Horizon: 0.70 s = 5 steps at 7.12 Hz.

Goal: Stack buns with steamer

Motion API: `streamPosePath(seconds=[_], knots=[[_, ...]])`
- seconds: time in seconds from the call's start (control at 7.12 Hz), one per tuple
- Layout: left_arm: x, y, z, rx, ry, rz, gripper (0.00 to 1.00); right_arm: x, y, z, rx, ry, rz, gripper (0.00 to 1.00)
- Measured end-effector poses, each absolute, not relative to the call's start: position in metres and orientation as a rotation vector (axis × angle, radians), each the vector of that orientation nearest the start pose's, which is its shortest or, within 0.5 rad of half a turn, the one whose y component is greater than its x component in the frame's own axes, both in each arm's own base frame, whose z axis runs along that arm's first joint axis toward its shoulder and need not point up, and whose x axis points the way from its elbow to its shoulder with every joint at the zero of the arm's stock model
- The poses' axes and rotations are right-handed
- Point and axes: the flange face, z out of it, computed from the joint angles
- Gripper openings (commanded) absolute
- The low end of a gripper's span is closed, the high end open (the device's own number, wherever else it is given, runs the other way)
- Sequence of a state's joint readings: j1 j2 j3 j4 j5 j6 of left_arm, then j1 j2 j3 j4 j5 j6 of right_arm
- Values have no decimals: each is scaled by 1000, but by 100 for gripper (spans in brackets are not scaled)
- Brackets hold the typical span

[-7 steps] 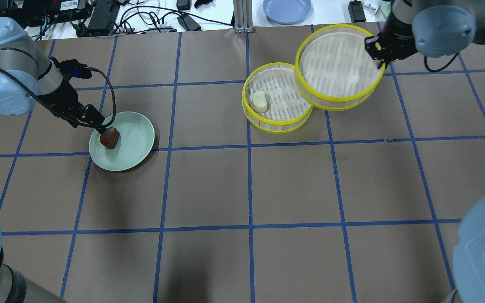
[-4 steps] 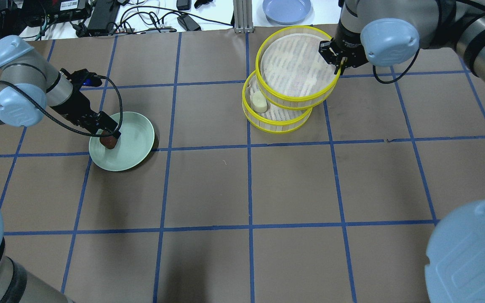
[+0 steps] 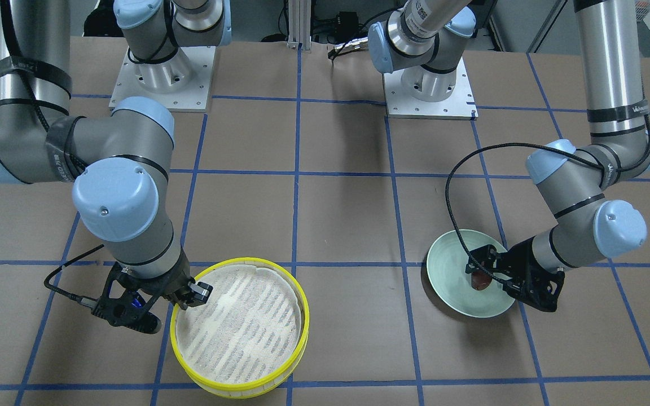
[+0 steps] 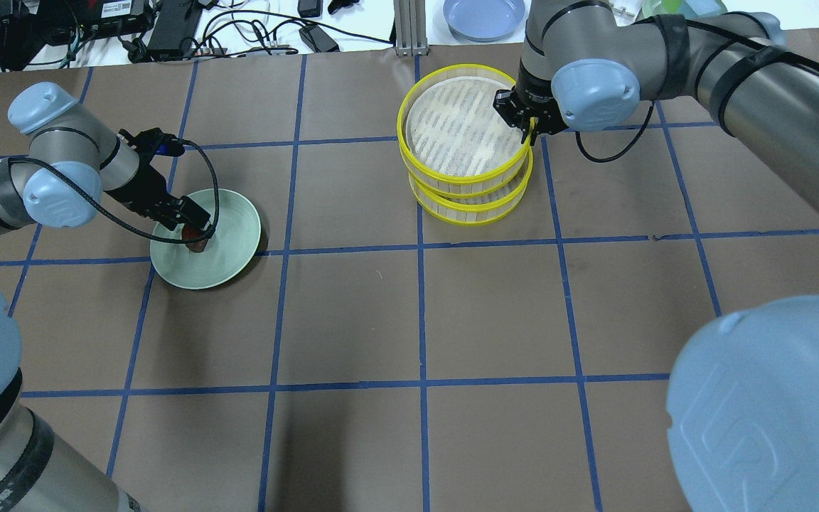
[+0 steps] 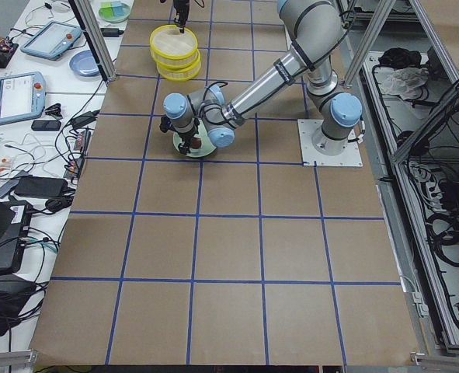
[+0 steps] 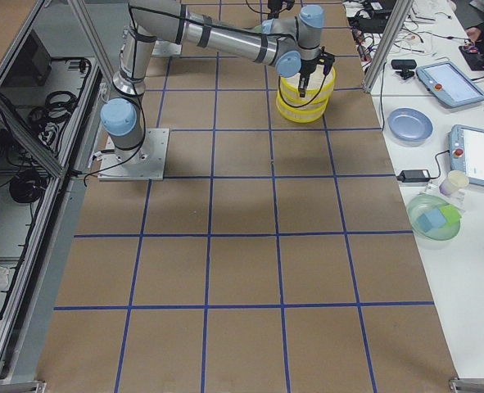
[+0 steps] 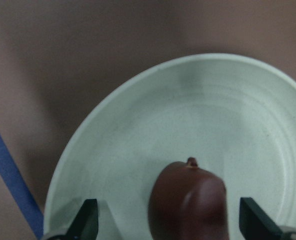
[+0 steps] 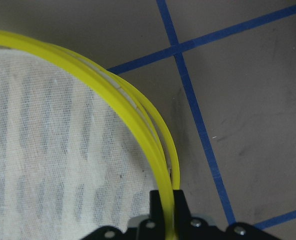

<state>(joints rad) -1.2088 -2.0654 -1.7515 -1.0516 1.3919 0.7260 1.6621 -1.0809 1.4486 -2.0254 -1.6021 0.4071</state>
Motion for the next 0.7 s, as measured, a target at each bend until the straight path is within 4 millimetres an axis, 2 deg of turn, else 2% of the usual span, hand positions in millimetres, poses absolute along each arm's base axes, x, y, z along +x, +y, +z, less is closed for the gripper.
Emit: streamPosePath(seconds=[0.14, 0.42, 0.7], knots=[[70, -607, 178, 584, 3308, 80, 0, 192, -660, 302, 495, 3109, -136, 0], [73, -609, 182, 568, 3285, 76, 0, 188, -663, 296, 470, 3123, -127, 0], [75, -615, 204, 503, 3276, 15, 0, 185, -664, 292, 467, 3124, -118, 0]])
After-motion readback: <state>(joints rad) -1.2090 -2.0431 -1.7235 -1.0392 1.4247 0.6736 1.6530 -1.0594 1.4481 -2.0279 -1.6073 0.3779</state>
